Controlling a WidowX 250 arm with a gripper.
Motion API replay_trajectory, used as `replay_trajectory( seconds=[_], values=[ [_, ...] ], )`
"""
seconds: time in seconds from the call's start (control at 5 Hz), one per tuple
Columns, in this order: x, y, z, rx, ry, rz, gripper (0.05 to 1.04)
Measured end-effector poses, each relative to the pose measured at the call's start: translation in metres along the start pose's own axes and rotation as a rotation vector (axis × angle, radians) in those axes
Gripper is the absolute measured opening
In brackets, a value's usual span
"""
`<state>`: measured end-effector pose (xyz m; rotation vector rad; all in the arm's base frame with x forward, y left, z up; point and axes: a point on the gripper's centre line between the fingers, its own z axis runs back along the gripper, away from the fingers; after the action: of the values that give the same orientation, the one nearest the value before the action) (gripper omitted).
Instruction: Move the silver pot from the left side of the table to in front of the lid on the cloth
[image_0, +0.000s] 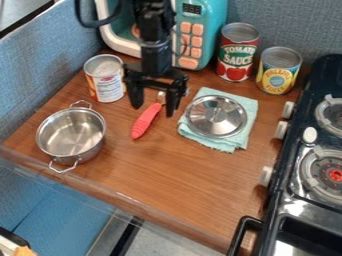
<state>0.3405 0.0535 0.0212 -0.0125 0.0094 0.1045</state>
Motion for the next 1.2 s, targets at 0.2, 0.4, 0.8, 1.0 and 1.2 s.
replay_trajectory(
  seconds=[0.2, 0.4, 0.8, 1.0, 1.2],
  values=[
    [-0.019, 0.016, 0.002, 0.067, -0.018, 0.009, 1.0],
    [-0.038, 0.028, 0.006, 0.124, -0.036, 0.061, 1.0],
    [-0.064, 0.062, -0.003, 0.141, -0.023, 0.216, 1.001],
    [-0.074, 0.069, -0.022, 0.141, 0.058, 0.257, 1.0],
    [-0.068, 0.07, -0.039, 0.137, 0.102, 0.249, 0.93]
  ],
)
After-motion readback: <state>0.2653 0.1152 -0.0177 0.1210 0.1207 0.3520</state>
